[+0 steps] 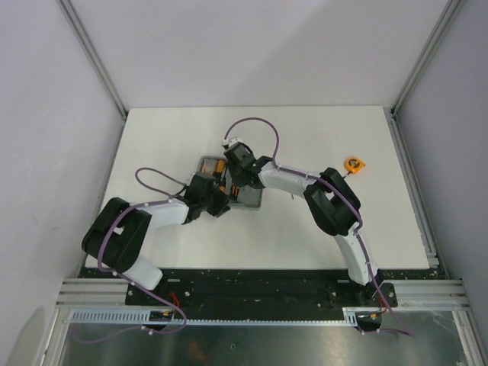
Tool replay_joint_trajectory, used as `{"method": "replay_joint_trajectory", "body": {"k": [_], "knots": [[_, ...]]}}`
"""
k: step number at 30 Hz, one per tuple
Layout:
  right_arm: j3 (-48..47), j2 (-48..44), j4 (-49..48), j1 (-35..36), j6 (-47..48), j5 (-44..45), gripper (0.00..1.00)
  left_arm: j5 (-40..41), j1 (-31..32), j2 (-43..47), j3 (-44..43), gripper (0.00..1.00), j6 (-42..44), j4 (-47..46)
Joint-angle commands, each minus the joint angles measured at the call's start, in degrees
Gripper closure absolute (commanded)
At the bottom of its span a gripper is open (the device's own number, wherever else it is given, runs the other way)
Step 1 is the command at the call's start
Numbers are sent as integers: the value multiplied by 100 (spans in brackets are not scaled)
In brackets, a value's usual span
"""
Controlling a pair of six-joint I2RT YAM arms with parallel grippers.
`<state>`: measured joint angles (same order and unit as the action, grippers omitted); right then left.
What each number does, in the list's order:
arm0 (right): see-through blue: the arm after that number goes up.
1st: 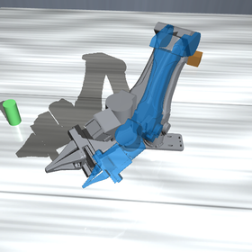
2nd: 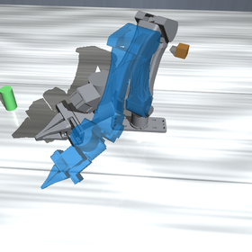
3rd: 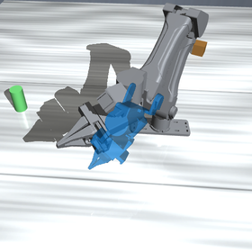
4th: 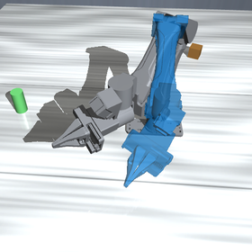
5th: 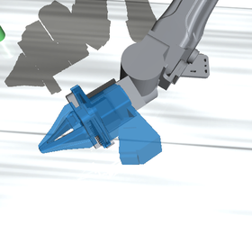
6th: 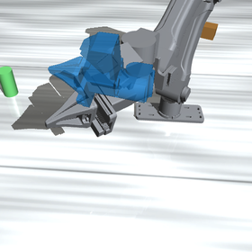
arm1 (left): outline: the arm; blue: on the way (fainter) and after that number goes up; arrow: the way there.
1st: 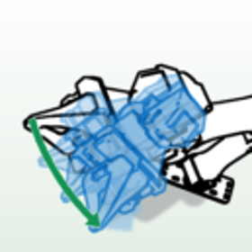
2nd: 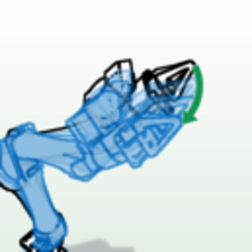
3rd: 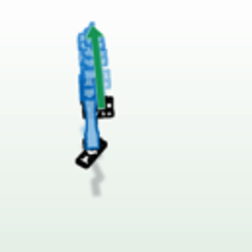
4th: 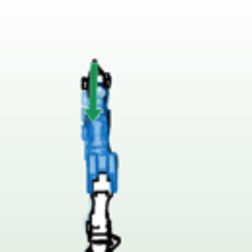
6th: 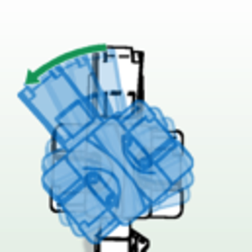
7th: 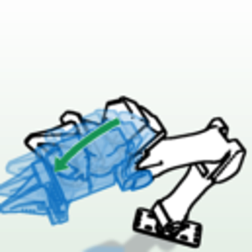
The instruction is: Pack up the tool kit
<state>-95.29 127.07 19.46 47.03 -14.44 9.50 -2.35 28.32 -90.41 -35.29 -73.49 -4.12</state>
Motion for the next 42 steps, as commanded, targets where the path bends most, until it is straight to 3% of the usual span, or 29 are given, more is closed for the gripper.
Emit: {"method": "replay_joint_trajectory", "body": {"k": [1, 16, 21, 28, 33, 36, 42], "knots": [[590, 1053, 1113, 440, -112, -673, 90, -80, 69, -1021, 604, 98, 215, 1328], [837, 1067, 1177, 694, -151, -541, 89, -338, 86, -936, 1037, 100, -409, 848], [320, 755, 1348, 300, -201, -410, 81, -76, 81, -394, 921, 98, -98, 904], [-1063, 421, 1610, -184, -205, -592, 65, 607, 82, 866, 372, 76, 789, 1280], [-1495, 188, 1697, -299, -222, -651, 61, 967, 74, 1578, -126, 51, 1440, 1536], [-1415, -73, 1676, -314, -218, -603, 60, 1107, 77, 1799, -347, 46, 1673, 1703], [-948, -567, 1524, -263, -57, -812, 60, 1258, 14, 2161, -527, 45, 1950, 1860]]}}
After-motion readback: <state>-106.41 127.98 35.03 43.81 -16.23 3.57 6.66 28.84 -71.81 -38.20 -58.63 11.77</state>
